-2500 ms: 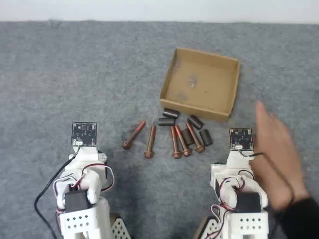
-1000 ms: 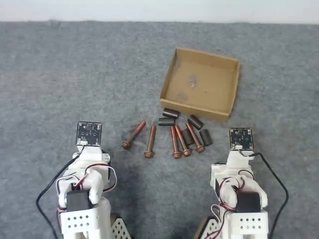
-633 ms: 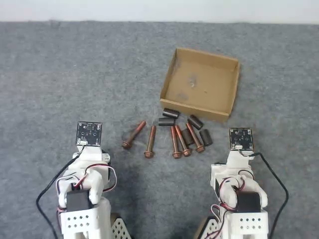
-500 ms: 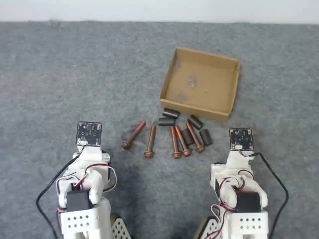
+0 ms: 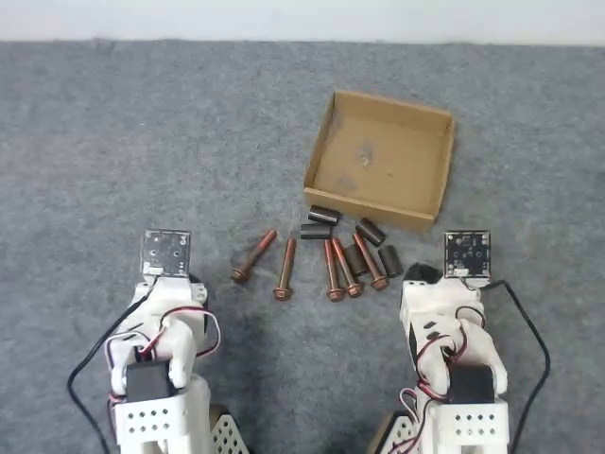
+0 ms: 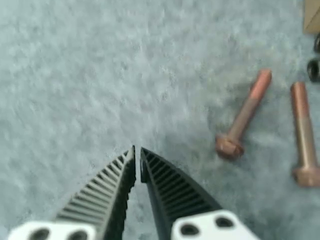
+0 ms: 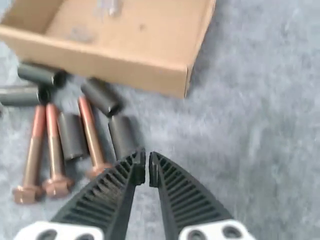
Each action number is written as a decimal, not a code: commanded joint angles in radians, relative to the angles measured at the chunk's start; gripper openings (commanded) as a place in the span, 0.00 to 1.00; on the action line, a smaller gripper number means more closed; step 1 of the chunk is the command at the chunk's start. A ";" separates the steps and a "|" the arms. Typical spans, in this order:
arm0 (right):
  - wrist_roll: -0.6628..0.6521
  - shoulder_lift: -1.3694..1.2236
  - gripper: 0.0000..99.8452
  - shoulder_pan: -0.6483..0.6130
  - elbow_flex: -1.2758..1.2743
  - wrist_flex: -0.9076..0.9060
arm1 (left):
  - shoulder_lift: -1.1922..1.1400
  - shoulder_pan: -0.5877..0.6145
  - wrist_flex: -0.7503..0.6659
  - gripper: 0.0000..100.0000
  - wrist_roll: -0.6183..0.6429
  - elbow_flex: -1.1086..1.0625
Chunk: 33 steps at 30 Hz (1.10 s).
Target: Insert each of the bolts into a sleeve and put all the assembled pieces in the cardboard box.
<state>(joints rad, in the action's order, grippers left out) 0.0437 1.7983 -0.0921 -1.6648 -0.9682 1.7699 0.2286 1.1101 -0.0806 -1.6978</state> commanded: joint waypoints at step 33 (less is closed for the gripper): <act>-0.232 0.005 0.01 -0.117 0.207 -0.048 | -0.040 0.052 0.124 0.01 -0.006 0.461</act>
<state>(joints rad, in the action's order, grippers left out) -0.1634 1.7998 -0.2025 -1.5190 -1.0142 1.7806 0.2793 1.2329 -0.0806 -1.3096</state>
